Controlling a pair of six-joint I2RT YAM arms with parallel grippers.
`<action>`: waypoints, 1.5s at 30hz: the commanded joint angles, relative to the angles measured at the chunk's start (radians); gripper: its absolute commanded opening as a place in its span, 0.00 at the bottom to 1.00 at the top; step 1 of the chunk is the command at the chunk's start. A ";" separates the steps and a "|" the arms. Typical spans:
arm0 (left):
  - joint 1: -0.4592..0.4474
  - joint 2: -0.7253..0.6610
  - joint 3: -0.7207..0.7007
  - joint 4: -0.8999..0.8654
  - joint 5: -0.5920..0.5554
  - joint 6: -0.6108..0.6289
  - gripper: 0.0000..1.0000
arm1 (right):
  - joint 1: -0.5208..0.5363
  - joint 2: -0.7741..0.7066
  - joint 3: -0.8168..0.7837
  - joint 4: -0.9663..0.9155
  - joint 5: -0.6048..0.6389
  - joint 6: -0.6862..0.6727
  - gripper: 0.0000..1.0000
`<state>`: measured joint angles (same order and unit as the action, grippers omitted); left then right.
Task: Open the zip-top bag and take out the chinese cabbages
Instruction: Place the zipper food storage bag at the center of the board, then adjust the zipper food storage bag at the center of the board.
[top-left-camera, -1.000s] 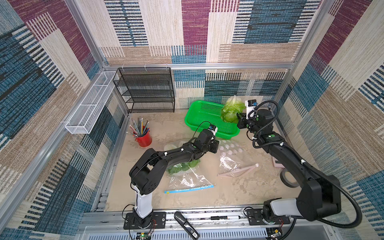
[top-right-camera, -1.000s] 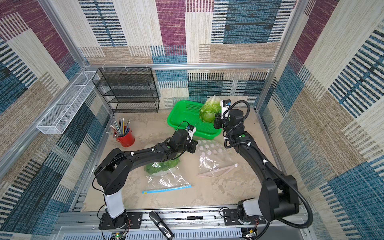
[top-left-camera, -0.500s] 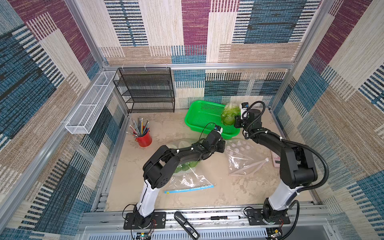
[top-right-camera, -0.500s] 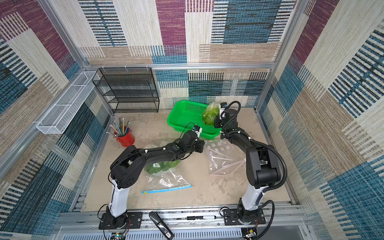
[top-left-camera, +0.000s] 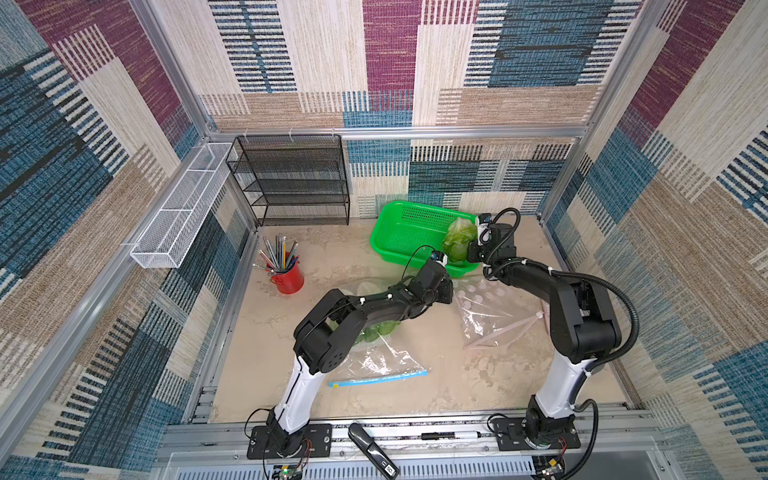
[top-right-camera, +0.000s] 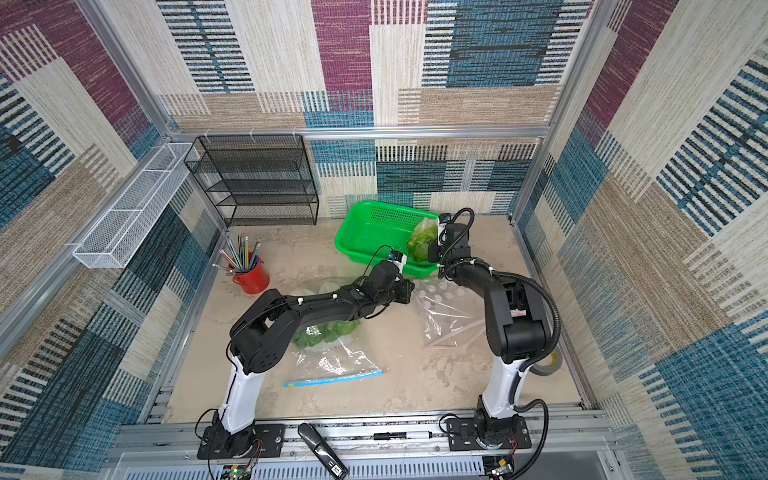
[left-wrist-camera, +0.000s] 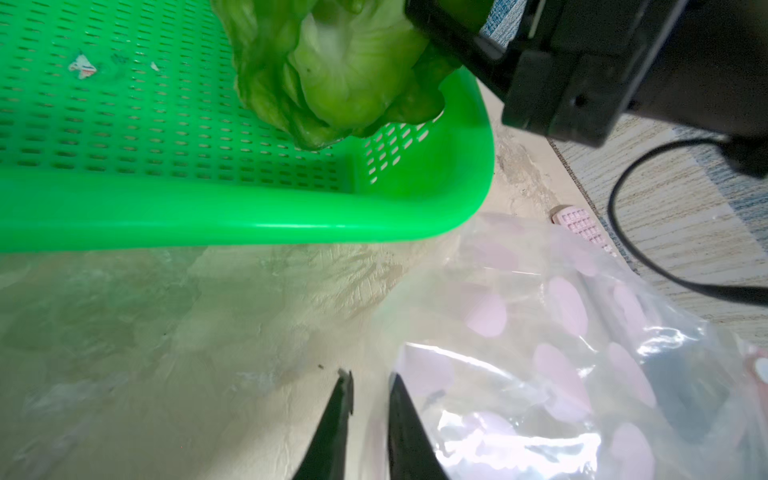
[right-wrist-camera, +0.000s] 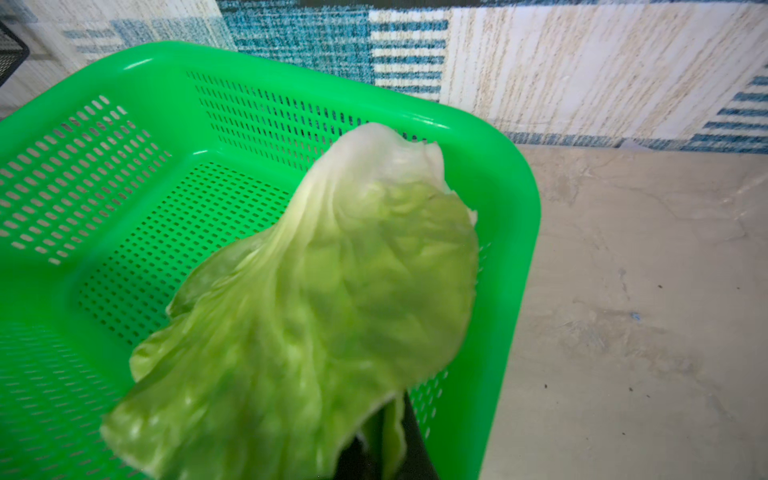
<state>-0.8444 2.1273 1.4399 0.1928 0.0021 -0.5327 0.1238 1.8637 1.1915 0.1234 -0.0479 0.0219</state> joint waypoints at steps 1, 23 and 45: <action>0.001 -0.016 0.012 -0.037 -0.002 0.035 0.24 | 0.000 0.020 0.027 -0.013 0.038 -0.001 0.18; -0.001 -0.279 -0.127 -0.076 -0.198 0.214 0.68 | 0.000 -0.367 -0.020 -0.007 -0.035 0.038 0.85; 0.054 -0.818 -0.505 -0.240 -0.460 0.248 0.84 | 0.095 -0.545 -0.688 0.423 -0.285 0.491 0.84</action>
<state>-0.7967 1.3602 0.9661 -0.0036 -0.4160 -0.2668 0.2157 1.2934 0.5259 0.4259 -0.3218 0.4603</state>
